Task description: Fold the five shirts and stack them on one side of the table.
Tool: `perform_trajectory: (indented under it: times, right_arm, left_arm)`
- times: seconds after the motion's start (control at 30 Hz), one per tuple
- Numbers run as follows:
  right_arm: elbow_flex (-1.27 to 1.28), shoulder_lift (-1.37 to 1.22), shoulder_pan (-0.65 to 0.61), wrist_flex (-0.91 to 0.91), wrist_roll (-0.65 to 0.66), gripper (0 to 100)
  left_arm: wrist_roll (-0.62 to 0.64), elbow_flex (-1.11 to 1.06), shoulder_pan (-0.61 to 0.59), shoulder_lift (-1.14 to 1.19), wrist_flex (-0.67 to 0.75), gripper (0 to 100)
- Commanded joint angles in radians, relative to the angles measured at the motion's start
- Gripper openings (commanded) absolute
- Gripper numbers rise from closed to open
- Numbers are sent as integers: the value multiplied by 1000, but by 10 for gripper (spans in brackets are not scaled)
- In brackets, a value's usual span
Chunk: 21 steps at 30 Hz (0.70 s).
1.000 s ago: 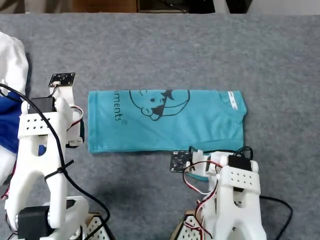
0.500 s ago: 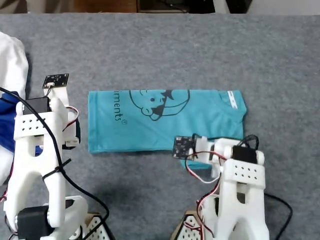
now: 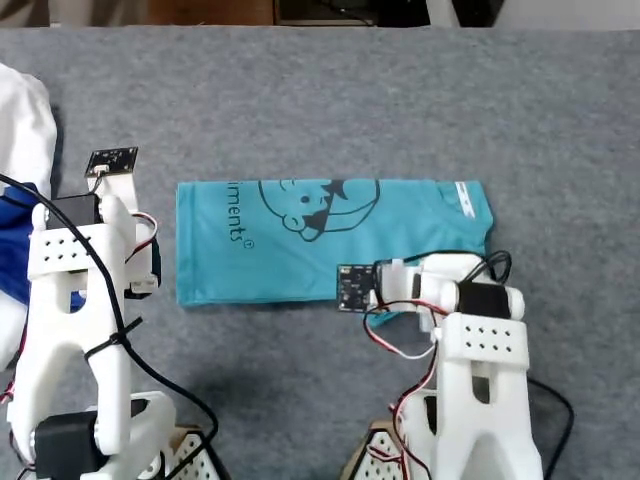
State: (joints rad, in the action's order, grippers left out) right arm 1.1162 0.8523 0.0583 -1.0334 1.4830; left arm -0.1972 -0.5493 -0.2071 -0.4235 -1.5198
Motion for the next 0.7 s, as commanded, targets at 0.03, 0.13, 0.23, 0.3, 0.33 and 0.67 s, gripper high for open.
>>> perform_trajectory:
  times: [0.03,0.13,0.23,0.3,0.33,0.67]
  right_arm:
    - [-87,-73,-8,58,6,5]
    - [-177,-191,-4,60,-2,5]
    - [-278,-312,-5,60,-21,5]
    - [-332,-380,-8,61,-21,5]
    - [-355,-407,-10,61,-21,5]
    - [-503,-622,-12,112,-17,5]
  left_arm:
    - [-6,12,-6,-28,-8,19]
    - [-6,12,-6,-28,-6,19]
    - [-6,12,-5,-28,-5,19]
    - [-6,12,-5,-28,-5,19]
    - [-6,12,-5,-28,-5,19]
    - [-6,14,-5,-22,-3,19]
